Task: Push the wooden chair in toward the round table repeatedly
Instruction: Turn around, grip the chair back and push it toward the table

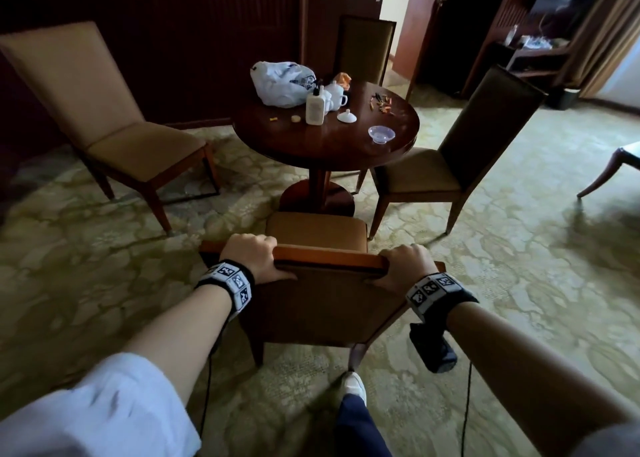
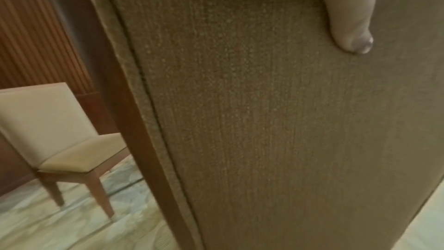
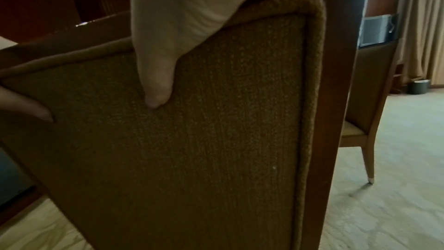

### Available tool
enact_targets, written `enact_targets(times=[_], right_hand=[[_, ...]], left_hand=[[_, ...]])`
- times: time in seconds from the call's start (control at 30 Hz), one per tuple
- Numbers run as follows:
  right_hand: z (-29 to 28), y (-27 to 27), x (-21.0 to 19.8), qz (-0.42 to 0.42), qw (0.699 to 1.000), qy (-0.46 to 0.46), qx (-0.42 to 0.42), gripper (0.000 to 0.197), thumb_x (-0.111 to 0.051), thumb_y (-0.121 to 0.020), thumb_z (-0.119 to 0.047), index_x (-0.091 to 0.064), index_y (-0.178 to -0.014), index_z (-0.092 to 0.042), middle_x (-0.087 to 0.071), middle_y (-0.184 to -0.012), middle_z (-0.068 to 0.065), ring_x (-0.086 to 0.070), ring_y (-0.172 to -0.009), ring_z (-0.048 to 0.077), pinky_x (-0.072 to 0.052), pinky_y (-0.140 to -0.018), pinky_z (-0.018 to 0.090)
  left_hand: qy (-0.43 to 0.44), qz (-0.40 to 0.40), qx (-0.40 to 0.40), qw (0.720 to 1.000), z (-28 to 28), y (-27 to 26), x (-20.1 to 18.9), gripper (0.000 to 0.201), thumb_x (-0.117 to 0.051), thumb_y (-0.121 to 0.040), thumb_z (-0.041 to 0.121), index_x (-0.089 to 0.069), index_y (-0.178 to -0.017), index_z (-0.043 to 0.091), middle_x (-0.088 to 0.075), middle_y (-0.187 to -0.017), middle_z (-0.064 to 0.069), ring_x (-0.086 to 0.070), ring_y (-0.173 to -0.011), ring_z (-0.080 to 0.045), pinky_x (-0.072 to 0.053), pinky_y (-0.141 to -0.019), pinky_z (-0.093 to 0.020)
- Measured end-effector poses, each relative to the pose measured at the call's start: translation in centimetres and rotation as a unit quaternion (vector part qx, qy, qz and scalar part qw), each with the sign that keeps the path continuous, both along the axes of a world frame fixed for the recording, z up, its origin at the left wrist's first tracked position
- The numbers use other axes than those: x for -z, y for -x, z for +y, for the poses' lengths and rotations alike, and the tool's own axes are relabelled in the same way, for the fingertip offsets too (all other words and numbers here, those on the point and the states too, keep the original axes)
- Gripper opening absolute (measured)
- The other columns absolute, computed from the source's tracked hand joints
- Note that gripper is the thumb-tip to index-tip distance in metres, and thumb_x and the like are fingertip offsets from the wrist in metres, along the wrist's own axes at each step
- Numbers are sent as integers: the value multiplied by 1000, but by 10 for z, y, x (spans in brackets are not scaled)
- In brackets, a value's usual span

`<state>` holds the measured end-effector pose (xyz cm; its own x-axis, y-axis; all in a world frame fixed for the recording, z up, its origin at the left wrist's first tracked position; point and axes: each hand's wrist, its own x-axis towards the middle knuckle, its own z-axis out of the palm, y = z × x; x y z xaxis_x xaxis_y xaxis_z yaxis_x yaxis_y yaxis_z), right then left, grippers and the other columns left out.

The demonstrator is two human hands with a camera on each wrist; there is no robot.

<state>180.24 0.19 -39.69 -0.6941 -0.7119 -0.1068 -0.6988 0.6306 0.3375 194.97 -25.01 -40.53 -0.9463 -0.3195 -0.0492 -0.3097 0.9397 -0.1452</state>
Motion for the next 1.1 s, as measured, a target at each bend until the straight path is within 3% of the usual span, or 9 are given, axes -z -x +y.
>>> enact_targets(times=[0.13,0.37,0.57,1.1], right_hand=[[-15,-2,8,-26,1000,-6,-10,63,-44,-82,-75,-61,-106,-20,-67,-94,0,-65,-87,21,-46,-71,30],[-14,35,8,-22,1000,12,8,62,-48,-79,-76,-62,-106,-23,-67,-94,-1,-65,-87,20,-53,-77,33],[-29,49,8,-13,1000,17,-16,61,-47,-81,-74,-60,-107,-20,-67,-94,-1,-65,-86,19,-41,-65,29],[-27,61,4,-26,999,17,-33,65,-46,-81,-75,-58,-111,-19,-67,-94,1,-65,-88,21,-49,-74,31]], left_hand=[[0,-10,-26,1000,-18,2,3,92,-43,-60,92,-61,-119,23,-67,-114,3,-64,-104,-19,-48,-89,-32],[26,-21,-22,999,-7,31,0,85,-45,-64,90,-61,-113,23,-67,-110,3,-64,-102,-19,-46,-84,-32],[26,-7,-22,999,-28,49,3,88,-43,-61,92,-62,-113,23,-69,-107,4,-65,-98,-18,-50,-83,-30],[28,6,-32,999,-27,57,8,89,-44,-58,94,-64,-109,24,-70,-104,6,-66,-95,-16,-48,-80,-31]])
